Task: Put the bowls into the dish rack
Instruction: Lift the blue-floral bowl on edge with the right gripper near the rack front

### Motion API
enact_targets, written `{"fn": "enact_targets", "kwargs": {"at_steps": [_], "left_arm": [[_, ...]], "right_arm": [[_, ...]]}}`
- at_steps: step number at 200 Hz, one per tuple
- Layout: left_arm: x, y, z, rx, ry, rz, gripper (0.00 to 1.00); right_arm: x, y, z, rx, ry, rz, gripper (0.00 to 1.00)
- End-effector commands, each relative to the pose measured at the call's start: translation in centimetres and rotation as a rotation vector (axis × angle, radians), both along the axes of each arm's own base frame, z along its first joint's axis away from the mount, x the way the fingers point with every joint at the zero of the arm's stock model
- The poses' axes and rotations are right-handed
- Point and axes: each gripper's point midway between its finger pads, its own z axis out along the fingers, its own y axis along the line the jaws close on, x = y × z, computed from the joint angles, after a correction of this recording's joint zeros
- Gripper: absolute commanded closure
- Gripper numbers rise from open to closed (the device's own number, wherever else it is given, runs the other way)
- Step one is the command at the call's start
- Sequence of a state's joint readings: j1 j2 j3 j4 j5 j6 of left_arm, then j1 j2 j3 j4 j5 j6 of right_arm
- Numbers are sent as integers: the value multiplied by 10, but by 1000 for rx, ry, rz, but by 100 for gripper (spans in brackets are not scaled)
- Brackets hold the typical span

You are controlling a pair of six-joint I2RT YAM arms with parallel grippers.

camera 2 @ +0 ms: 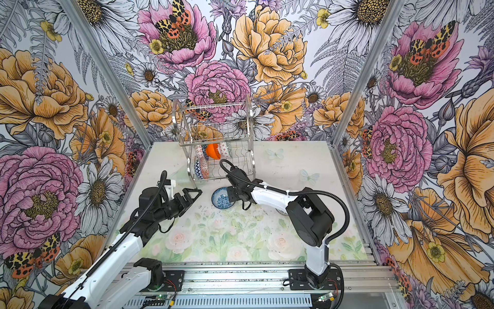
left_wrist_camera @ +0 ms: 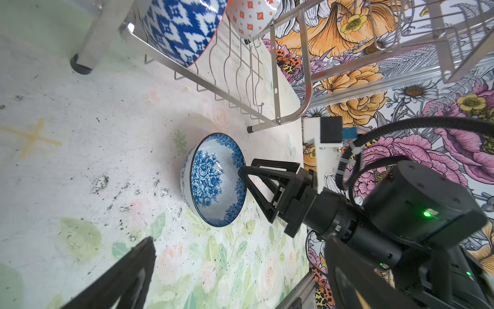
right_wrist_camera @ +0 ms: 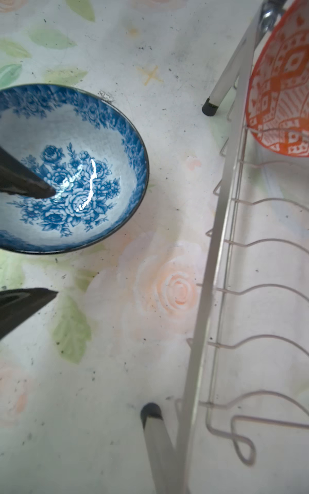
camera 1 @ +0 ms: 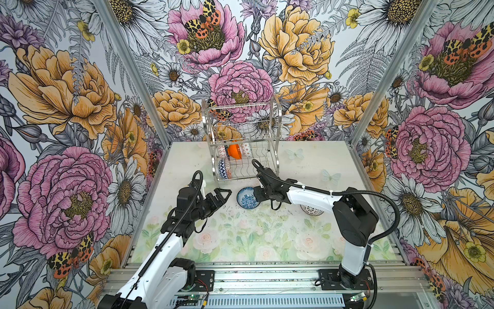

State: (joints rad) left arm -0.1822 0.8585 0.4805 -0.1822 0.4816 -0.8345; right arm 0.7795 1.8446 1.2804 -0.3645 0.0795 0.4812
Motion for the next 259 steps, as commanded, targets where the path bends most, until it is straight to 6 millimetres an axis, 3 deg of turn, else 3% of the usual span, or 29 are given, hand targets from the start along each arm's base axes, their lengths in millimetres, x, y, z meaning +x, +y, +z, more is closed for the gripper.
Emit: {"fn": "enact_targets", "kwargs": {"at_steps": [1,24,50,76,106,180,259], "left_arm": [[2,-4,12,-15,-36,-37,1],[5,-2,20,-40,-56,-29,1],[3,3,22,-105,-50,-19,1],[-2,15,17,-131,-34,7,1],[-8,22,10,-147,-11,22,1],[-12,28,6,-151,-8,38,1],[-7,30,1,-148,8,43,1]], "right_arm": [[-4,13,45,-11,-131,27,29],[-11,31,45,-13,-135,72,16],[-16,56,40,-12,-133,106,14],[-17,76,23,-14,-103,127,17],[-20,91,4,-19,-70,146,25],[-21,102,-31,-61,-14,169,42],[-21,102,-33,-65,-10,176,76]]}}
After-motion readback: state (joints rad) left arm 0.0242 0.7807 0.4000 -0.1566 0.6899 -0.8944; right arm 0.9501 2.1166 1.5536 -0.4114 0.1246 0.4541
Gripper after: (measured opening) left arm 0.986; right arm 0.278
